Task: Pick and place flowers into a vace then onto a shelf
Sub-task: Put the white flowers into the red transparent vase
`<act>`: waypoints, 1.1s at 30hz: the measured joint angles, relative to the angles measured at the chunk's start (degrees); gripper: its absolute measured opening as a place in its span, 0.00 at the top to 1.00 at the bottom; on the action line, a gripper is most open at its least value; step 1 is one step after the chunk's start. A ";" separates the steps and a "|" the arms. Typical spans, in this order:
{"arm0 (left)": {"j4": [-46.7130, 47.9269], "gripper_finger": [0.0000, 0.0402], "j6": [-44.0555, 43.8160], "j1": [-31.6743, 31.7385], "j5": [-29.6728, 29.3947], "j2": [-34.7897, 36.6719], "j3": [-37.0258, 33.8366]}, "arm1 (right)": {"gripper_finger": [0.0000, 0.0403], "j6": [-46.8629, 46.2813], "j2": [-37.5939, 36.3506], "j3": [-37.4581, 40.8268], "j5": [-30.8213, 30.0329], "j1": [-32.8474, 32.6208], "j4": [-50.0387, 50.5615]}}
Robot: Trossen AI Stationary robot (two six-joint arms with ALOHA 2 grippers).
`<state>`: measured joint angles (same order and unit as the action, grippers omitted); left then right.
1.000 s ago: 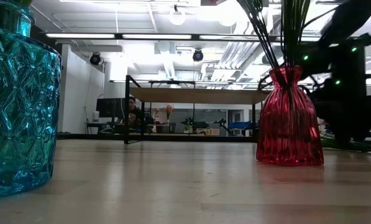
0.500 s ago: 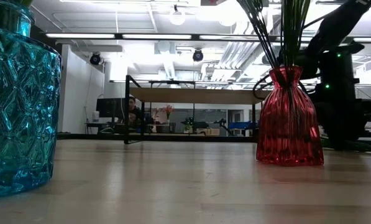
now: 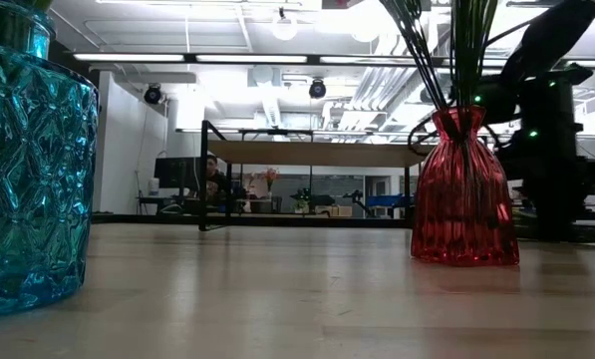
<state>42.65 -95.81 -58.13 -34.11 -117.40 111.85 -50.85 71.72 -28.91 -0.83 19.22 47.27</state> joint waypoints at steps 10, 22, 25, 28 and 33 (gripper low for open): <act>1.27 0.41 -0.04 0.00 0.02 0.00 0.00 | 0.99 -1.66 -8.45 -0.07 5.70 -6.55 0.65; 1.25 0.41 -1.05 0.00 0.02 0.00 0.00 | 0.99 -9.58 -27.94 -0.15 6.71 -15.22 -2.76; 1.26 0.41 -1.74 0.00 0.02 0.00 0.00 | 0.99 -11.65 -33.21 -0.18 6.17 -17.30 -8.18; 1.22 0.41 -2.19 0.00 0.02 0.00 0.00 | 1.00 -12.21 -37.86 -0.18 4.18 -19.01 -14.46; 1.22 0.41 -2.22 0.00 0.02 0.00 0.00 | 1.00 -11.89 -43.30 -0.28 0.10 -20.89 -23.35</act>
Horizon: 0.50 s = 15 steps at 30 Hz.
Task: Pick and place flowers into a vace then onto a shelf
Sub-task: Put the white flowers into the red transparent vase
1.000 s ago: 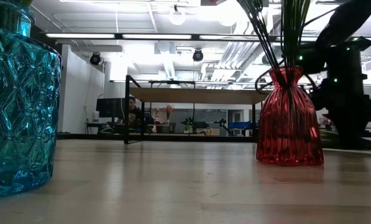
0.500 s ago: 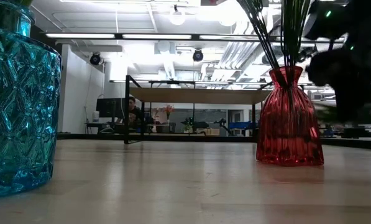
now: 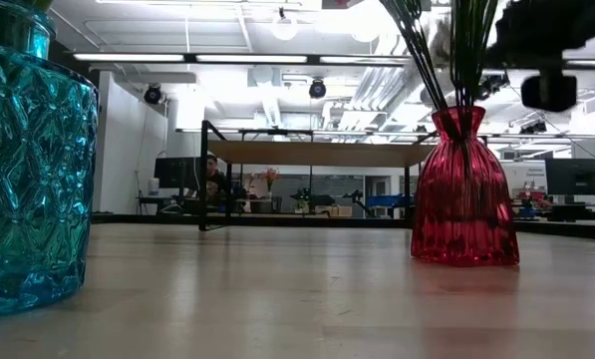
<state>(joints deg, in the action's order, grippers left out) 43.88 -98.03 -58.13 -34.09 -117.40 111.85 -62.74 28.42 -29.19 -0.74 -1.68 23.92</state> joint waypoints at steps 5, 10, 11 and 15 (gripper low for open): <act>-0.02 0.41 -0.34 0.00 0.00 0.00 0.00 | 1.00 5.34 -2.66 0.00 -6.25 -2.57 -7.89; -0.45 0.41 -1.50 0.00 0.02 0.00 0.01 | 1.00 16.91 -3.04 0.00 -12.27 -5.96 -19.38; -0.50 0.41 -1.55 0.00 0.02 0.00 0.00 | 1.00 19.52 -3.04 0.00 -12.81 -6.61 -21.76; -0.50 0.41 -1.83 0.00 0.02 0.00 0.00 | 1.00 29.22 -3.01 0.00 -12.48 -9.32 -30.48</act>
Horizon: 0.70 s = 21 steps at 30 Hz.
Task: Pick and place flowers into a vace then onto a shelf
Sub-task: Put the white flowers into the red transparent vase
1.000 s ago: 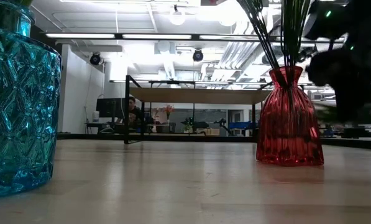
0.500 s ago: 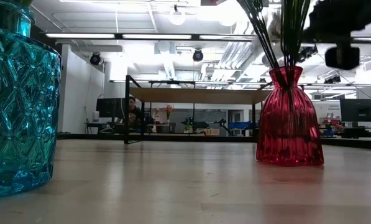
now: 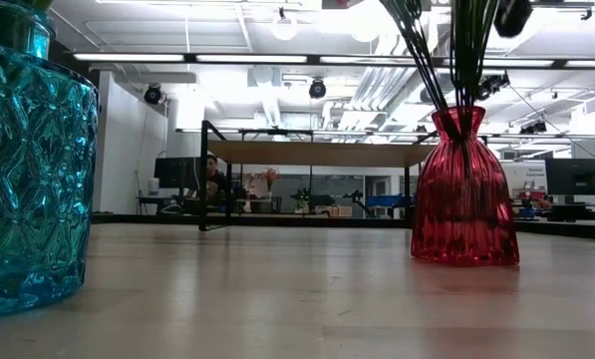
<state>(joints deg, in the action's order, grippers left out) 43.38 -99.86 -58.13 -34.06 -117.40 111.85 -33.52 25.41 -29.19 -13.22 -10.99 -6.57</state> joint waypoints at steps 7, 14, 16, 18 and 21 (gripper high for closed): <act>-0.02 0.41 -1.17 0.00 0.00 0.00 0.00 | 1.00 14.40 0.00 0.00 4.34 -7.55 -7.41; 0.00 0.41 -1.31 0.00 0.00 0.00 0.00 | 1.00 22.56 1.51 0.00 0.29 -16.28 -6.89; 0.00 0.41 -1.34 0.00 0.00 0.00 0.00 | 1.00 24.55 2.73 0.00 -1.90 -18.40 -6.78; 0.00 0.41 -2.02 0.00 0.01 0.00 0.00 | 1.00 25.81 4.00 0.00 -4.20 -20.17 -6.47; -0.42 0.41 -2.88 0.00 0.04 0.00 0.00 | 1.00 26.92 6.02 0.02 -8.37 -22.09 -5.71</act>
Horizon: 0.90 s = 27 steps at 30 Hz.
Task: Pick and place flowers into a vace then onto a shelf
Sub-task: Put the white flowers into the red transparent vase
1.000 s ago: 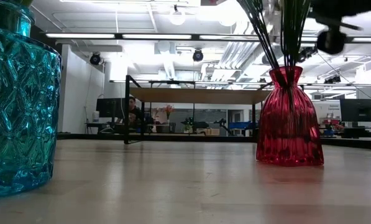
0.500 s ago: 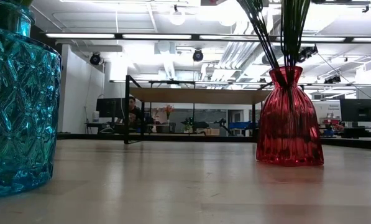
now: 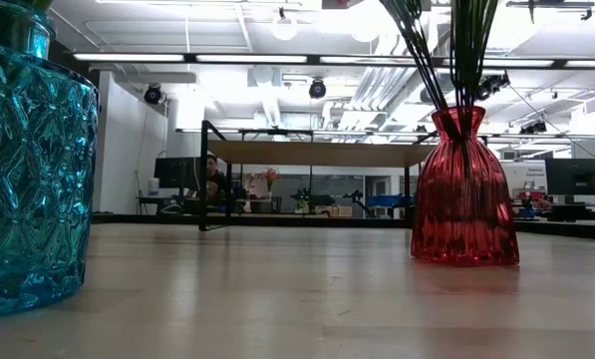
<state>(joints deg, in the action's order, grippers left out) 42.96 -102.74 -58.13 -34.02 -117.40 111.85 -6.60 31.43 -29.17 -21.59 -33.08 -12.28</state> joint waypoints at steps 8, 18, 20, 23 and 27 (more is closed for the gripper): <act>-2.04 0.41 -0.08 0.00 0.87 0.00 0.00 | 1.00 1.55 6.32 0.05 -4.58 -1.93 -3.56; -2.97 0.41 -0.06 0.00 0.94 0.00 0.00 | 1.00 2.39 15.46 0.09 -9.74 -1.84 -12.24; -2.97 0.41 -0.06 0.00 0.96 0.00 0.00 | 1.00 2.37 16.73 0.09 -11.91 -1.84 -12.61; -2.99 0.41 -0.05 0.00 1.01 0.00 0.00 | 1.00 1.27 18.45 0.09 -13.92 -1.82 -13.01; -2.99 0.41 -0.04 0.00 1.11 0.00 0.00 | 1.00 0.72 20.56 0.09 -15.02 -1.82 -14.93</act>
<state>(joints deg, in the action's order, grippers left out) 39.97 -102.78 -58.13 -32.91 -117.40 111.85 -5.87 51.98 -29.08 -36.61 -34.90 -27.21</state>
